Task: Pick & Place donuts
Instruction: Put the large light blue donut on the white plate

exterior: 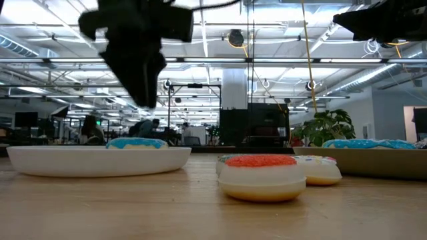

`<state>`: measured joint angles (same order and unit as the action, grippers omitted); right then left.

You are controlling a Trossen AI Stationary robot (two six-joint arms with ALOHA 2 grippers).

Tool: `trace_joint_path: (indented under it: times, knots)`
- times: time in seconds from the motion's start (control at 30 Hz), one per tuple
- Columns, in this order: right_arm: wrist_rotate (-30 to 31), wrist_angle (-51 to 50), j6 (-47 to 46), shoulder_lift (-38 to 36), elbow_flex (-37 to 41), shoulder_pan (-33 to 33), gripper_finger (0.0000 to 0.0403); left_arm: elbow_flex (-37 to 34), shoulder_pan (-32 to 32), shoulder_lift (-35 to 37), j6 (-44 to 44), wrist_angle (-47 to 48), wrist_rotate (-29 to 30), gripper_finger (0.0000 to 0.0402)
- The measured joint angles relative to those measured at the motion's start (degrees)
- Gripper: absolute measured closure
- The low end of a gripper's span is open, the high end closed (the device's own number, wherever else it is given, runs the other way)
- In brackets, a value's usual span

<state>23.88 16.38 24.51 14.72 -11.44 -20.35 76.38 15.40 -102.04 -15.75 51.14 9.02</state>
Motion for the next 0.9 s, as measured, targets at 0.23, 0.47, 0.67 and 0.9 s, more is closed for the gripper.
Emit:
trace_joint_path:
  times: [0.23,0.47,0.67,0.9]
  knots:
    - [0.0,-0.08,0.0,0.01,0.0,0.01,0.0403,8.05,2.83,4.03,12.58,0.56,3.5,0.0245]
    - [0.0,-0.39,0.0,0.09,0.0,0.0,0.0403,10.33,4.8,19.65,16.7,-0.37,11.13,0.0381]
    - [0.0,-0.39,0.0,0.09,0.0,0.01,0.0403,8.09,10.52,34.41,9.73,9.27,23.93,0.0397]
    - [0.0,-0.53,0.0,0.09,0.0,0.0,0.0403,-15.52,12.46,55.73,6.7,-2.97,28.93,0.0398]
